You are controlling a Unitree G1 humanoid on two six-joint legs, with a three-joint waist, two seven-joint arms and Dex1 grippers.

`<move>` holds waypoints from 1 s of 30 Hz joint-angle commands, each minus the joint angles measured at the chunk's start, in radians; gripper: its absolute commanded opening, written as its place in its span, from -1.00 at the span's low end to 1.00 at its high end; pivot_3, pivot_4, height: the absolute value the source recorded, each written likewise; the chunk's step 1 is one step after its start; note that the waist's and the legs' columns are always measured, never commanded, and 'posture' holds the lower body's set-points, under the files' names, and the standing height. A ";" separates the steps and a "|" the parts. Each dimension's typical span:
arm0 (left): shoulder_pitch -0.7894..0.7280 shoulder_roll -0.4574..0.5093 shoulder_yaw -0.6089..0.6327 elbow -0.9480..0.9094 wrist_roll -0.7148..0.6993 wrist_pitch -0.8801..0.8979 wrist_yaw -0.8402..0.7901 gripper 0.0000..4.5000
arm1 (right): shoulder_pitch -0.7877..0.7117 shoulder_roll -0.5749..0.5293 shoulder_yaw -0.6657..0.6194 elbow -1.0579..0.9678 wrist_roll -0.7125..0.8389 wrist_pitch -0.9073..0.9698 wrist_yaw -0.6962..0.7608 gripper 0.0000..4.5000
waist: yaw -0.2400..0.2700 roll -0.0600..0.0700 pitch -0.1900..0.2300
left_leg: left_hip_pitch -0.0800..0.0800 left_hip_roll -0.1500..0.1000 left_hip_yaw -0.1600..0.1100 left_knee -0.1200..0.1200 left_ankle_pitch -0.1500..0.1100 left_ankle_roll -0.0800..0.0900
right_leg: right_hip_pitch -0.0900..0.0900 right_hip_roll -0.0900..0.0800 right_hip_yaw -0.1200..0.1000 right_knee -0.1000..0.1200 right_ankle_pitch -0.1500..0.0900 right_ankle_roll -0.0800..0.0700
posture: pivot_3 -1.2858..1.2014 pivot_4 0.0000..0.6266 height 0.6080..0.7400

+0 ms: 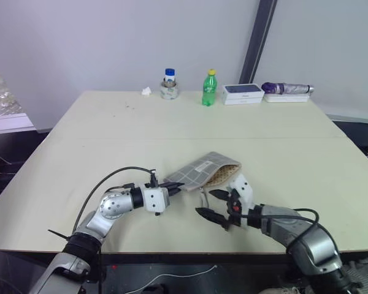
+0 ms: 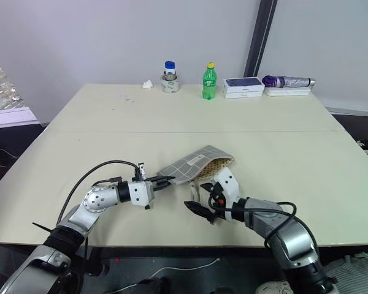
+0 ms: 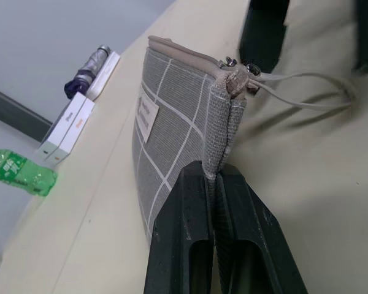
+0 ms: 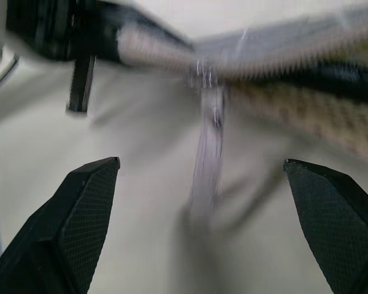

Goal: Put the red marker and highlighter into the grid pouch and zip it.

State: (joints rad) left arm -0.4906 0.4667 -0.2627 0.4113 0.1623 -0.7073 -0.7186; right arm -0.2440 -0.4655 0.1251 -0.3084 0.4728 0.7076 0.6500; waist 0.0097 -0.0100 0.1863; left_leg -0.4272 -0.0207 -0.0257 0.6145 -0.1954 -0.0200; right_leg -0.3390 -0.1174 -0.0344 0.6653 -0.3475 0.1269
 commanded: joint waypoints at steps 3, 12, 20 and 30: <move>-0.001 -0.001 0.002 -0.034 -0.014 -0.002 0.007 -1.00 | -0.051 0.093 0.046 0.057 -0.059 -0.034 -0.065 0.87 | 0.000 0.000 0.000 | 0.000 0.000 0.000 0.000 0.000 0.000 | 0.000 0.000 0.000 0.000 0.000 0.000 | 0.03 -0.52 1.00; 0.026 0.014 0.020 -0.073 -0.020 0.028 0.021 -1.00 | -0.042 0.010 0.029 0.107 -0.128 -0.101 -0.005 -1.00 | 0.000 0.000 0.000 | 0.000 -0.001 0.000 0.000 0.000 0.000 | -0.001 0.000 0.000 0.000 0.000 0.000 | 0.03 -0.52 1.00; 0.107 0.065 0.037 -0.115 -0.116 0.057 -0.047 -1.00 | -0.182 -0.142 -0.124 0.419 -0.213 -0.289 0.008 -1.00 | -0.003 0.000 0.000 | 0.000 -0.001 0.001 0.000 0.000 0.000 | -0.001 0.000 0.001 0.000 0.000 0.000 | 0.03 -0.52 1.00; 0.150 0.078 0.098 -0.137 -0.290 0.269 -0.104 -0.53 | -0.234 -0.142 -0.158 0.591 -0.258 -0.454 0.007 -0.35 | -0.009 0.000 0.000 | 0.000 0.001 0.002 -0.001 0.000 0.000 | -0.001 0.000 0.001 0.000 0.000 0.000 | 0.03 -0.52 1.00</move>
State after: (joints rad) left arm -0.3430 0.5393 -0.2066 0.2939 -0.0810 -0.4663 -0.8233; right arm -0.4777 -0.6047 0.0037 0.3164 0.2016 0.2762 0.6491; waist 0.0008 -0.0096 0.1865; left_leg -0.4273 -0.0201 -0.0241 0.6137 -0.1954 -0.0199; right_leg -0.3401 -0.1174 -0.0334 0.6655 -0.3476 0.1268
